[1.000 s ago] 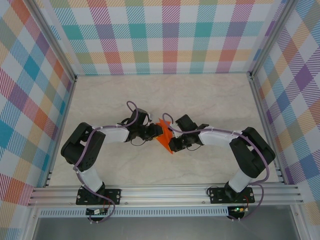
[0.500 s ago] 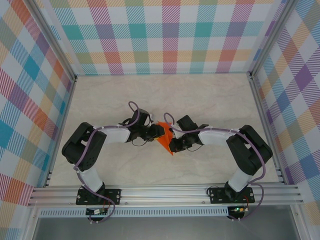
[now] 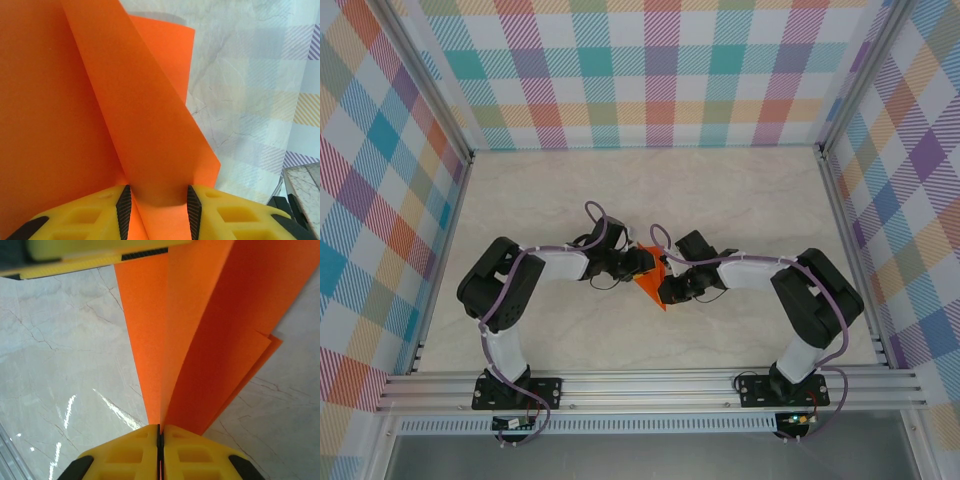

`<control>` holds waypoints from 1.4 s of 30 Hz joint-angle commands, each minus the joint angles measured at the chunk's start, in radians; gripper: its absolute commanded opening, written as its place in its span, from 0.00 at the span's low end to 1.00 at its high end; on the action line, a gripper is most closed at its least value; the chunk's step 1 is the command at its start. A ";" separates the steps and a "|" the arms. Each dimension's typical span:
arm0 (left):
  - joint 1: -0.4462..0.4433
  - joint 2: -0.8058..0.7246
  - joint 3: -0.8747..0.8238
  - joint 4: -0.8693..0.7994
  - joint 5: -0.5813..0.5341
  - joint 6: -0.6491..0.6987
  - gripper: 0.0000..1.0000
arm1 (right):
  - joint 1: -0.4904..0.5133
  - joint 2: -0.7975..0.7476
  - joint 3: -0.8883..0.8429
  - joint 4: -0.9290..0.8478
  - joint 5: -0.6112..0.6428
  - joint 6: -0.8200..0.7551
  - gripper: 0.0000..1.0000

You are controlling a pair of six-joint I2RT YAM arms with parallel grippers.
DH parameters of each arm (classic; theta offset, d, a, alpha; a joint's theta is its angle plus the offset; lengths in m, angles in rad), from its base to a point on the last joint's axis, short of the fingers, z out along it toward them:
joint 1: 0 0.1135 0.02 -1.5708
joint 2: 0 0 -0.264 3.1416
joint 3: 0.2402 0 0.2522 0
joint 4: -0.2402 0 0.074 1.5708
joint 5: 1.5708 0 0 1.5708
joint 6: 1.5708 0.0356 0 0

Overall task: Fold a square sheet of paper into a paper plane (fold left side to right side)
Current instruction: Fourth fold the wing at the center of the table.

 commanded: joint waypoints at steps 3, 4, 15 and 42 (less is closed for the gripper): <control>-0.016 0.033 0.023 0.009 -0.001 -0.007 0.37 | -0.012 0.017 -0.018 0.013 -0.036 0.004 0.10; -0.016 0.035 0.022 0.007 -0.001 -0.006 0.37 | -0.014 0.019 -0.018 0.014 -0.039 0.003 0.10; -0.016 0.042 0.019 -0.011 -0.021 0.002 0.37 | -0.019 0.011 -0.019 0.023 -0.061 0.007 0.17; -0.018 0.035 0.018 -0.021 -0.028 0.006 0.37 | -0.234 0.145 0.083 0.273 -0.362 0.233 0.39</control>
